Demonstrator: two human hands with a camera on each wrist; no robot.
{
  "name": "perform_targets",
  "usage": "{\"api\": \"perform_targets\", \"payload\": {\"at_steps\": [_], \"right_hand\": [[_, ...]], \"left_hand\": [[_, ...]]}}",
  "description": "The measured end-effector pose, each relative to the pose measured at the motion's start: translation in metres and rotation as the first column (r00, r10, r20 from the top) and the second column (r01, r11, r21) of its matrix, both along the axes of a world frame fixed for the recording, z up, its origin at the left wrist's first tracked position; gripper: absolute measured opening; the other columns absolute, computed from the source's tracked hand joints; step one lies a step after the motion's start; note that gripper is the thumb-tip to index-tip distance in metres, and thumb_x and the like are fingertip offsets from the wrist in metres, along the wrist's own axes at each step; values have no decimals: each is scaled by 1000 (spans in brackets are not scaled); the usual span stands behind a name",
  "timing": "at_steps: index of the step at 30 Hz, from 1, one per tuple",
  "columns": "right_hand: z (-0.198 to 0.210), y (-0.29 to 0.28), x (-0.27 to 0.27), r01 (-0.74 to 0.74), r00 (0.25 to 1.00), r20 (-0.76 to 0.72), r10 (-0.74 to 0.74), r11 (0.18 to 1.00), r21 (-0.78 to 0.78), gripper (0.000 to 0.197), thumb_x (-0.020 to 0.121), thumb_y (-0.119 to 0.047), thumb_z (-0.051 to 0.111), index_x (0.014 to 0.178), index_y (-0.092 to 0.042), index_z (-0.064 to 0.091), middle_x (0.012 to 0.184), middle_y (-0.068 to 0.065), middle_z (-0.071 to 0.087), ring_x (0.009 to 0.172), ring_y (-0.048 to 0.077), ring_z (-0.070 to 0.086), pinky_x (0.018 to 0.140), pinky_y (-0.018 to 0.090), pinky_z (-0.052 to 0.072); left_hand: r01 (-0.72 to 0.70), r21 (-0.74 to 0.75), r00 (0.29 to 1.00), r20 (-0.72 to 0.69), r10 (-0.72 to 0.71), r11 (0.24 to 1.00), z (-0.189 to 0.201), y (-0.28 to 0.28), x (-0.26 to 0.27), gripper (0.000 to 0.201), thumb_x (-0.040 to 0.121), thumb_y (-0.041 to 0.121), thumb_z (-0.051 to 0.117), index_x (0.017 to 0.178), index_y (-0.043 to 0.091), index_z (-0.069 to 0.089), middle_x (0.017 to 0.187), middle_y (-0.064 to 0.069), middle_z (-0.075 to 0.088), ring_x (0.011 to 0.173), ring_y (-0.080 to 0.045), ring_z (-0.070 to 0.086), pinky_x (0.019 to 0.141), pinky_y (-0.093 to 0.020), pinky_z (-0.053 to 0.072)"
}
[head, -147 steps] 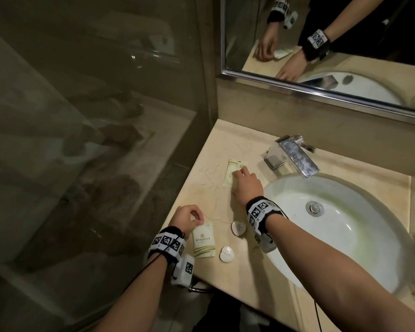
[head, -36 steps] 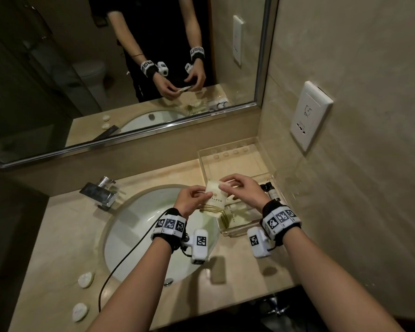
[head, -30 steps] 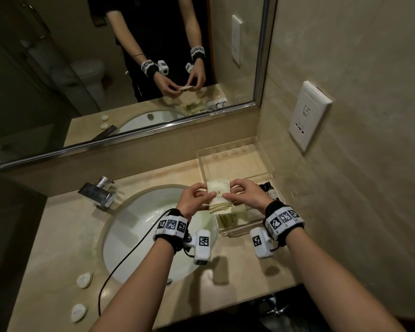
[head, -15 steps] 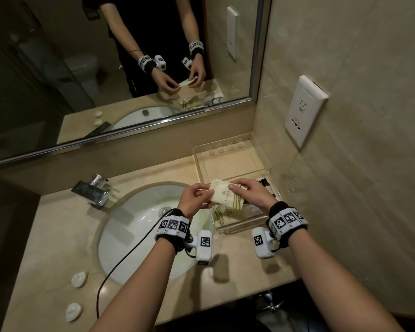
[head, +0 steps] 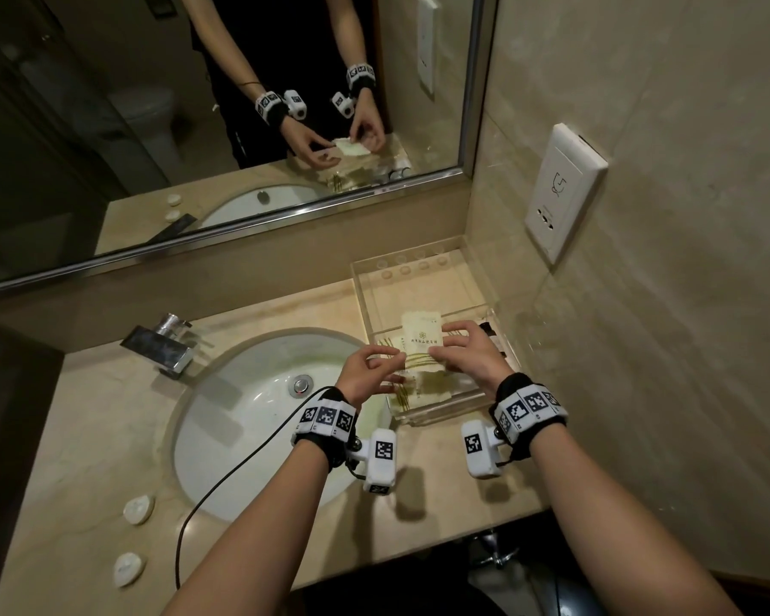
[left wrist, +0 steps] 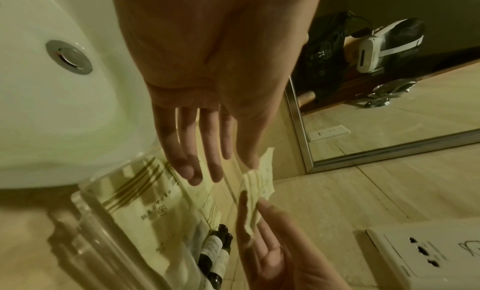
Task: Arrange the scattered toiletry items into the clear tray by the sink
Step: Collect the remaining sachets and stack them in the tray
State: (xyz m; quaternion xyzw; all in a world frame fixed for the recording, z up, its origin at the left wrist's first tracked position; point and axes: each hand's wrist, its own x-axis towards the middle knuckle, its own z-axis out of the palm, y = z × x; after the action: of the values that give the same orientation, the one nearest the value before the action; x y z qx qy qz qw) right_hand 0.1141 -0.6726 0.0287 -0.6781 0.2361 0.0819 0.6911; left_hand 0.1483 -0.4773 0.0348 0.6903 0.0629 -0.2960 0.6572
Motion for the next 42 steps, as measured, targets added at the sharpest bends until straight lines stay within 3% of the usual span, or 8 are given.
{"api": "perform_targets", "payload": {"at_steps": [8,15,18,22,25,31,35,42], "right_hand": [[-9,4,-1,-69,997,39,69,998,-5,54,81,-13,77,129,-19,53,107,11,69,98,24,69,79,36,59],[-25,-5,3,-151,986,-120,113,912,-381,28,87,-20,70,111,-8,62,79,-2,60,86,21,61,75,28,50],[-39,-1,1,-161,972,-222,74,901,-404,23,85,-16,72,105,-9,63,92,6,64,84,23,66,83,37,57],[-50,8,-7,-136,971,-236,24,871,-471,15,84,-10,71,97,-12,64,102,7,66,85,23,68,64,26,57],[-53,13,-12,-186,967,-250,47,802,-568,15,80,-19,75,85,-17,62,96,3,69,92,23,66,83,31,54],[-54,17,-18,-130,981,-194,19,805,-579,20,79,-18,78,88,-14,60,95,7,68,93,24,66,86,36,54],[-54,17,-22,-125,985,-172,29,803,-583,23,80,-20,77,90,-14,58,103,9,68,99,26,65,88,36,53],[-53,23,-23,-77,992,-126,5,821,-566,16,81,-9,74,90,-13,61,82,1,64,81,19,63,87,39,56]], "left_hand": [[58,56,993,102,-63,997,-5,-11,4,22,83,-8,65,101,4,60,77,-9,61,68,-22,62,61,-30,60],[18,324,964,246,-103,946,-21,-1,4,21,82,0,68,102,5,68,86,-7,66,75,-19,61,70,-27,55],[1,461,937,310,-162,887,-26,3,-1,16,84,8,67,100,9,69,99,-2,67,81,-18,61,75,-28,51],[160,593,831,350,-431,789,-30,5,-11,21,89,8,60,106,13,72,115,0,63,100,-20,59,83,-22,43],[255,643,744,347,-571,722,-38,8,-15,27,91,8,56,114,13,69,127,-6,59,117,-21,56,94,-21,40],[340,707,693,258,-673,620,-50,12,-16,30,94,15,52,121,18,66,136,-5,53,124,-22,50,104,-38,40],[303,698,713,286,-640,649,-55,16,-18,30,92,17,55,120,21,66,136,-3,52,119,-24,52,102,-43,41],[303,741,689,264,-675,600,-55,16,-25,36,94,18,53,126,31,60,147,4,41,116,-29,49,106,-39,36]]}}
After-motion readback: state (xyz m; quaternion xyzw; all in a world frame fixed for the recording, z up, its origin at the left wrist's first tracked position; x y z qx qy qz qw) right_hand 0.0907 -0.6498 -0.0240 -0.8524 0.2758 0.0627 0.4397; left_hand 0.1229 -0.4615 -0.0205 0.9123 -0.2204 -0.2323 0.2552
